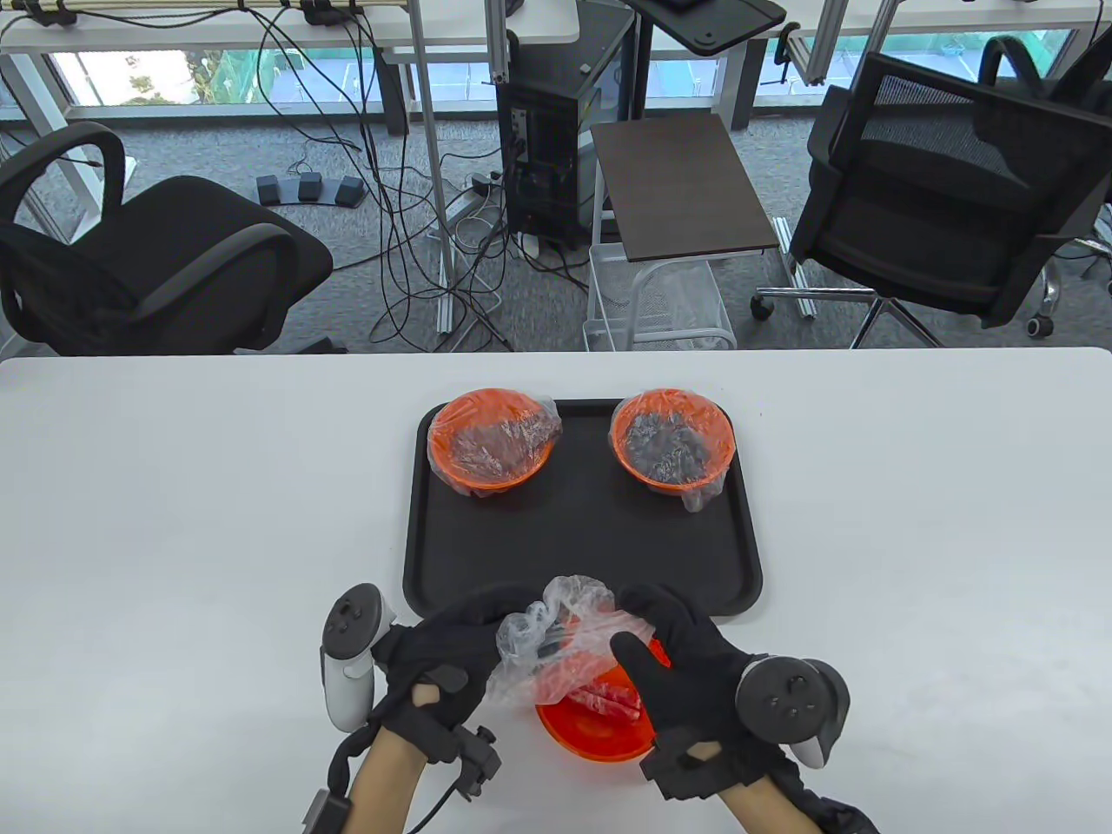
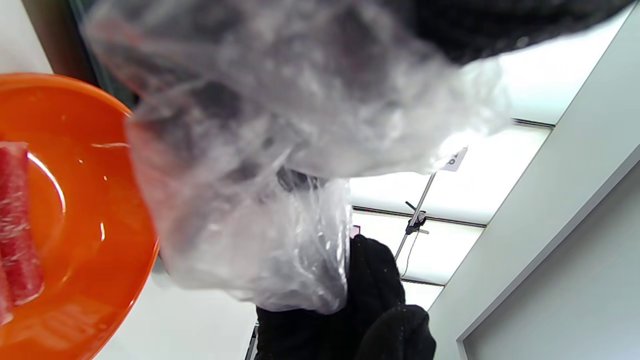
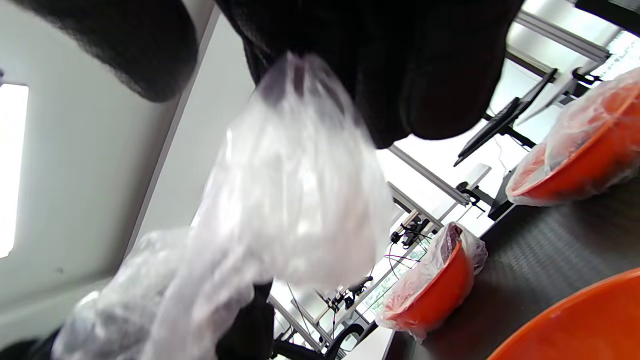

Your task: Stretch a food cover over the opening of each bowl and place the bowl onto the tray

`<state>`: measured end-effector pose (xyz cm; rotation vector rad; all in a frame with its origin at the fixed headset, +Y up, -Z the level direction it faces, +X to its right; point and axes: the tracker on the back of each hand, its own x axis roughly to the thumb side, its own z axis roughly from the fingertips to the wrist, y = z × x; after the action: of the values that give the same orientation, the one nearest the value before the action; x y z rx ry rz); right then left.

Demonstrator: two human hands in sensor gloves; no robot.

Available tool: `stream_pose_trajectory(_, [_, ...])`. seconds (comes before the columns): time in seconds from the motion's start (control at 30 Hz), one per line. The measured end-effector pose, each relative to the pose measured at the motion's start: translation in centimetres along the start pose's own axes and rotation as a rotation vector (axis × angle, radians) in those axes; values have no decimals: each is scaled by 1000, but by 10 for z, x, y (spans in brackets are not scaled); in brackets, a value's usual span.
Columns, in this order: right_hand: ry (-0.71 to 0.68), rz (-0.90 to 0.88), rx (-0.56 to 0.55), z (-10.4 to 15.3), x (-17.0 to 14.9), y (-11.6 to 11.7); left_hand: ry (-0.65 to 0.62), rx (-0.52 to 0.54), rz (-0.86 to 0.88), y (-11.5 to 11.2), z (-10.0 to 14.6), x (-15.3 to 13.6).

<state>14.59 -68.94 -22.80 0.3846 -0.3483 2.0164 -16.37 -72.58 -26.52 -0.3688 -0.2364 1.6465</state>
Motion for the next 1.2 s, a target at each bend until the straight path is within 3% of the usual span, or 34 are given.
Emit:
stream_pose_trajectory(0.13, [163, -133, -87, -2, -16, -9, -70, -62, 27, -1, 0, 4])
stream_pose_trajectory(0.27, [326, -283, -75, -7, -31, -7, -131, -157, 61, -8, 1, 9])
stream_pose_trajectory(0.47, [356, -487, 254, -6, -26, 27, -119, -144, 31, -18, -2, 6])
stream_pose_trajectory(0.6, [358, -467, 321, -5, -20, 40, -79, -137, -28, -28, -5, 0])
stream_pose_trajectory(0.93, [316, -227, 85, -1, -15, 21, -2, -38, -66, -31, -1, -7])
stream_pose_trajectory(1.07, [331, -296, 67, 0, -18, 13, 22, 81, -65, -19, 4, -9])
stream_pose_trajectory(1.13, [326, -322, 71, 0, -20, 14, 30, 8, 1, -20, 2, -12])
stream_pose_trajectory(1.2, [320, -338, 88, 0, -19, 17, 35, -159, 74, -28, -1, -16])
